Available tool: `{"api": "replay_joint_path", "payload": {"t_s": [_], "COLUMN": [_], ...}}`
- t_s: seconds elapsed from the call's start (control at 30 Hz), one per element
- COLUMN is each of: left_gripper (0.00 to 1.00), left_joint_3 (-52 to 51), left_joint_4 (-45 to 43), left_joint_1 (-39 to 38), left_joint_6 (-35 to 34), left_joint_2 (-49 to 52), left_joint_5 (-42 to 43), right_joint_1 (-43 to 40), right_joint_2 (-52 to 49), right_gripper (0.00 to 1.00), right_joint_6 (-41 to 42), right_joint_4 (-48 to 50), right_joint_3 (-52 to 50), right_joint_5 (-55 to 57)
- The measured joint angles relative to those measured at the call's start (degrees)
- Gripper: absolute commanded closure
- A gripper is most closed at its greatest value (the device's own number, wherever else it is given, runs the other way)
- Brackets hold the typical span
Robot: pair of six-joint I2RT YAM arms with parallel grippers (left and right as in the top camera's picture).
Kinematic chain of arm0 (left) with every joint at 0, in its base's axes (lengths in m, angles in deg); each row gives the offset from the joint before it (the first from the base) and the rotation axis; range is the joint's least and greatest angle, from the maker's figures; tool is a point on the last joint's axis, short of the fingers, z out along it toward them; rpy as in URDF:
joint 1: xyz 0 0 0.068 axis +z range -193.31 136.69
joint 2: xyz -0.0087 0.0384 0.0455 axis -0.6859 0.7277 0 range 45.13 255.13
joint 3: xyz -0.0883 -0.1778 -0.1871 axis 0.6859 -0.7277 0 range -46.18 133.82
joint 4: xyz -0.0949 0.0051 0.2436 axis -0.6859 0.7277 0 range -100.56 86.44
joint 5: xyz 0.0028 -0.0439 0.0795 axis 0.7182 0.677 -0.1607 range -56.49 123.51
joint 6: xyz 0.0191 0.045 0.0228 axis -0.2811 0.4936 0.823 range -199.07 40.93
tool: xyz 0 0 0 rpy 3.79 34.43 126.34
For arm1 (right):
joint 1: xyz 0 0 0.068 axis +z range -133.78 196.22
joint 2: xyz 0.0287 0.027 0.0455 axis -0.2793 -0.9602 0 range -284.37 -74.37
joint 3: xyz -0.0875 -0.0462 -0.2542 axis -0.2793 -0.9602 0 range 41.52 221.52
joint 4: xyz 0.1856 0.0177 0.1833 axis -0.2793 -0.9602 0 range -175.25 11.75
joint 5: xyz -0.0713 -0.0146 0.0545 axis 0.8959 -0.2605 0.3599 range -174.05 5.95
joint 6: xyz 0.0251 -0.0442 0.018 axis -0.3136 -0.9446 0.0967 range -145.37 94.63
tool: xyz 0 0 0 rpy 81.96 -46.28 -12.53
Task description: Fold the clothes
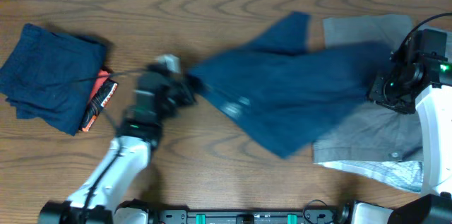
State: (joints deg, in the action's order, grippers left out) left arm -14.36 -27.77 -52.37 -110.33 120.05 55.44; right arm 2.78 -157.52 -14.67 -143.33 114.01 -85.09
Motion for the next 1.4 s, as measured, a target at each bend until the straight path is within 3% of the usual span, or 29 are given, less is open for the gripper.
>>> {"api": "replay_joint_path", "payload": {"t_s": [0.07, 0.1, 0.2, 0.3, 0.43, 0.53, 0.7, 0.97, 1.17, 1.2, 1.23, 1.4], "left_gripper": [0.09, 0.02, 0.02, 0.02, 0.02, 0.02, 0.02, 0.02, 0.01, 0.07, 0.20, 0.94], "left_joint_3": [3.30, 4.55, 6.93, 7.21, 6.84, 6.40, 5.16, 4.17, 4.15, 4.15, 4.39, 4.46], "left_joint_4": [1.77, 2.64, 6.95, 18.23, 34.27, 40.89, 40.46, 34.38, 28.98, 27.76, 26.88, 24.68], "left_joint_1": [5.62, 7.43, 11.02, 10.93, 7.76, 3.54, -5.31, -18.64, -23.56, -24.06, -24.20, -24.70], "left_joint_6": [0.24, 0.22, 0.24, 0.28, 0.24, 0.22, -1.70, -13.90, -22.56, -23.67, -24.63, -26.38], "left_joint_2": [-0.72, -0.85, -1.20, -1.31, -1.16, -1.16, -1.14, 1.75, 8.57, 10.05, 10.67, 14.05], "left_joint_5": [-0.50, -0.48, 1.66, 6.19, 10.86, 12.59, 13.22, 7.13, 3.63, 3.23, 3.43, 2.32], "right_joint_1": [0.00, 0.00, 0.00, 0.00, 0.00, 0.00, 0.00, 0.00, 0.00, 0.00, 0.00, 0.00], "right_joint_2": [0.00, 0.00, 0.00, 0.00, 0.00, 0.00, 0.00, 0.00, -0.02, -0.02, -0.02, -0.02], "right_gripper": [0.51, 0.51, 0.51, 0.53, 0.68, 0.69, 0.66, 0.66, 0.66, 0.66, 0.66, 0.65], "right_joint_6": [0.00, 0.00, 0.00, 0.00, 0.09, 0.57, 0.61, 0.61, 0.61, 0.61, 0.61, 0.61], "right_joint_4": [0.55, 0.66, 0.83, 0.83, 0.85, 0.81, 0.96, 1.18, 1.33, 1.31, 1.36, 1.42], "right_joint_3": [-0.09, -0.11, -0.15, -0.24, -0.35, -0.55, -1.51, -3.69, -3.89, -3.89, -3.91, -3.93], "right_joint_5": [0.04, 0.02, 0.02, 0.02, 0.02, -0.02, -0.02, -0.02, 0.00, 0.00, 0.00, -0.02]}}
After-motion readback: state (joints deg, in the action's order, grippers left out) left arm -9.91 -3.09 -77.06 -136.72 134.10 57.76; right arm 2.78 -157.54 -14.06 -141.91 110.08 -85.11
